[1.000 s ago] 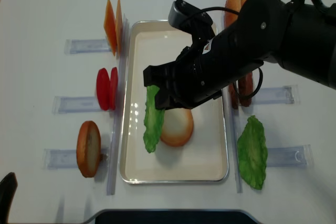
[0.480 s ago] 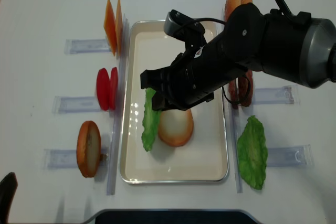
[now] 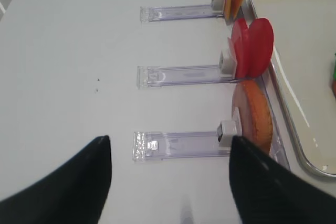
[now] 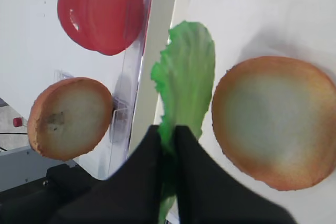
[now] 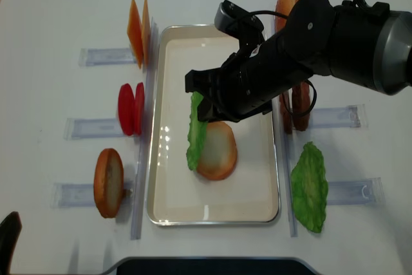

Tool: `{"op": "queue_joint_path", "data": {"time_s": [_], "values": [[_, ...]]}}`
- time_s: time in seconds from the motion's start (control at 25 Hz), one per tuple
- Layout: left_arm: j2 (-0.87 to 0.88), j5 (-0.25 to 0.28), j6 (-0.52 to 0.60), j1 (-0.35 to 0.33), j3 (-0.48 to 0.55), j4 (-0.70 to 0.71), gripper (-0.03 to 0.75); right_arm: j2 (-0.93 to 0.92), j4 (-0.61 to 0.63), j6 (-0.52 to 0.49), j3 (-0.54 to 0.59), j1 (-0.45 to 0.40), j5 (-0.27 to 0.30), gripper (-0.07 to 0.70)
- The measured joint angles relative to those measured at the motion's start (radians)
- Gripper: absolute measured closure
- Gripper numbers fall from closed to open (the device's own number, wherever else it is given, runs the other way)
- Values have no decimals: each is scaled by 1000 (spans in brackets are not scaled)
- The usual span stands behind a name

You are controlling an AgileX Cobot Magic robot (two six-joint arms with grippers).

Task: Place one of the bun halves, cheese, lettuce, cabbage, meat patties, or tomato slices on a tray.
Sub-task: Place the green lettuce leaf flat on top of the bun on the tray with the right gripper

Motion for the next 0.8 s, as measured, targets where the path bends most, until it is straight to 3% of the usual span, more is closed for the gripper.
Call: {"op": "queue_joint_path", "data": {"time_s": [0.8], "values": [[0,0,0,0,0,-1,181,30,-40,-2,0,15,13,575]]}}
